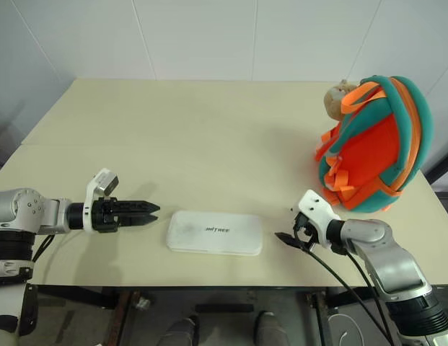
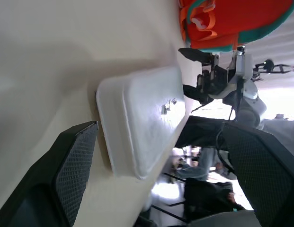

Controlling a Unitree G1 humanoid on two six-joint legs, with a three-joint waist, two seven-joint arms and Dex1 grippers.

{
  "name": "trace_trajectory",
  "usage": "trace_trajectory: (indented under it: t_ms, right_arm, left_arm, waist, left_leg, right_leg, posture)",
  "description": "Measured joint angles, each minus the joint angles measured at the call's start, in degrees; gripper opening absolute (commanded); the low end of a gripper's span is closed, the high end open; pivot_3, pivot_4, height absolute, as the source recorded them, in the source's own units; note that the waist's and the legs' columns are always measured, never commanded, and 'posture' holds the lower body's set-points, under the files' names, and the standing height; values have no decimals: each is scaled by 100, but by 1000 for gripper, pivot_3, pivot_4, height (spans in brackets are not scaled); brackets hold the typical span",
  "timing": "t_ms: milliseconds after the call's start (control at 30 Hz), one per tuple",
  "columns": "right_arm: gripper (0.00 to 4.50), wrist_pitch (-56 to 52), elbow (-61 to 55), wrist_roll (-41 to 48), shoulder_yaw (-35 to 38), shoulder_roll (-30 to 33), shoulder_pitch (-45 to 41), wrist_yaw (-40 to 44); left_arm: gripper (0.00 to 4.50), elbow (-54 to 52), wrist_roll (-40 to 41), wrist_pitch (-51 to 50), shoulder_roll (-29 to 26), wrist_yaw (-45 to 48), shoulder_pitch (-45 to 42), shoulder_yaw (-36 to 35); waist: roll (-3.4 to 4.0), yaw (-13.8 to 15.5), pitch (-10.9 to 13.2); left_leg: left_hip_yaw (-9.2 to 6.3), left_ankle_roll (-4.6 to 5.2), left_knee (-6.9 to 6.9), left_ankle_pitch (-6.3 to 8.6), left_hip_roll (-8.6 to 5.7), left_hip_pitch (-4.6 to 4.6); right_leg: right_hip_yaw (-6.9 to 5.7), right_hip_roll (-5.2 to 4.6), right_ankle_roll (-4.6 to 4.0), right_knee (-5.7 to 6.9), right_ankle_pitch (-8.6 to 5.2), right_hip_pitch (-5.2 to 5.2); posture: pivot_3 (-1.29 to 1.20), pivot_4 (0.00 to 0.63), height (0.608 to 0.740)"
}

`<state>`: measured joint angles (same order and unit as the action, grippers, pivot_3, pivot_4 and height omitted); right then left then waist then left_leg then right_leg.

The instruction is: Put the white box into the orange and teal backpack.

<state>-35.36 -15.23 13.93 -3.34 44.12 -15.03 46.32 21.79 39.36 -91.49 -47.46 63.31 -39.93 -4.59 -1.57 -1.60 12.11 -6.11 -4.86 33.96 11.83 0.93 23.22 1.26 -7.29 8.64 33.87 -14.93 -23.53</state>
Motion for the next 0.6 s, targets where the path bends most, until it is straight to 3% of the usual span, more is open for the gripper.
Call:
trace_trajectory:
  t_ms: [267, 600]
  right_arm:
    - [4500, -109, -117, 2, -45, -160, 7, -130]
    - [4500, -220, -303, 8, -79, -199, 47, -160]
  left_arm:
    - [4481, 441, 85, -78, 126, -6, -80, 553]
    - [4481, 816, 82, 258, 740, 1, -273, 568]
  waist:
    - [0, 5, 0]
    - [0, 20, -1]
  left_leg:
    - [0, 0, 0, 0, 0, 0]
    - [0, 0, 3, 0, -1, -2]
  right_leg:
    - [1, 0, -12, 0, -6, 0]
    - [1, -2, -10, 1, -5, 4]
  posture:
    - [0, 150, 740]
    - [0, 150, 740]
